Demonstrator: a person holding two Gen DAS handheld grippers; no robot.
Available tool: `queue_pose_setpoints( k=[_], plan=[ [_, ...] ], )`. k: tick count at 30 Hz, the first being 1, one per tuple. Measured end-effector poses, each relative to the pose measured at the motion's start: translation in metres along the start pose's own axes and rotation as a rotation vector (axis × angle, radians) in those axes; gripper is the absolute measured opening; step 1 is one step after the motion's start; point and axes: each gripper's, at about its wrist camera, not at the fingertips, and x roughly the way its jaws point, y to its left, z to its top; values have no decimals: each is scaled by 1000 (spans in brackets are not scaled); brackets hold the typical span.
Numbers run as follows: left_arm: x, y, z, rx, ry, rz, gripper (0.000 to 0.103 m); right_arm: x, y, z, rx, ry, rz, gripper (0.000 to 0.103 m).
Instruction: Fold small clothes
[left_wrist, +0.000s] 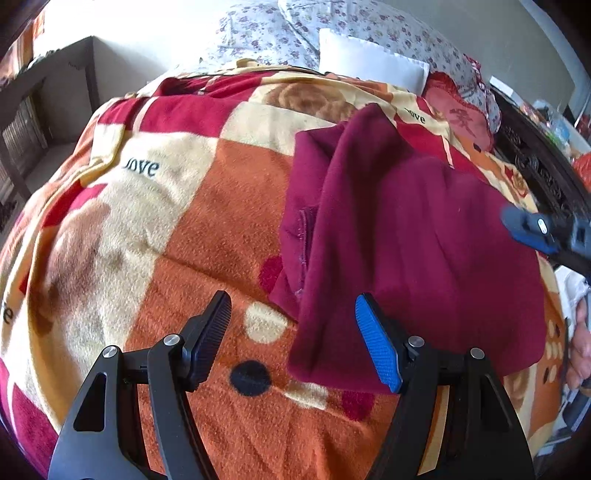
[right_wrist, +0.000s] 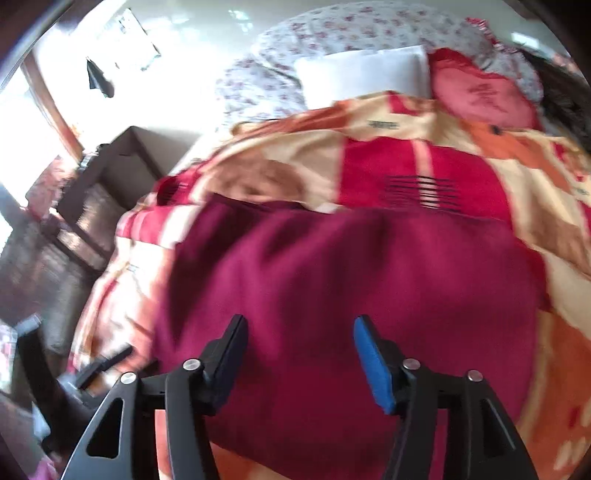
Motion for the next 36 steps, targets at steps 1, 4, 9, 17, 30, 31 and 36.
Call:
queue_pose_setpoints(
  k=[1, 4, 9, 17, 30, 31, 36],
  plan=[
    [0, 1, -1, -6, 1, -4, 70, 6, 8, 5, 0, 5, 21, 58],
    [1, 7, -3, -20, 10, -8, 70, 28, 36, 21, -45, 20, 38, 58],
    [7, 19, -10, -71, 29, -50, 70, 69, 65, 45, -79, 69, 51, 58],
    [17, 22, -16, -101, 49, -82, 70, 118, 96, 59, -99, 125, 7, 60],
    [29, 34, -18, -124, 39, -103, 79, 158, 135, 54, -246, 149, -204, 87],
    [30, 33, -17, -121, 38, -101, 79, 160, 138, 52, -265, 151, -221, 92],
    [32, 34, -16, -122, 42, -106, 79, 168, 148, 40, -348, 126, -303, 95]
  ],
)
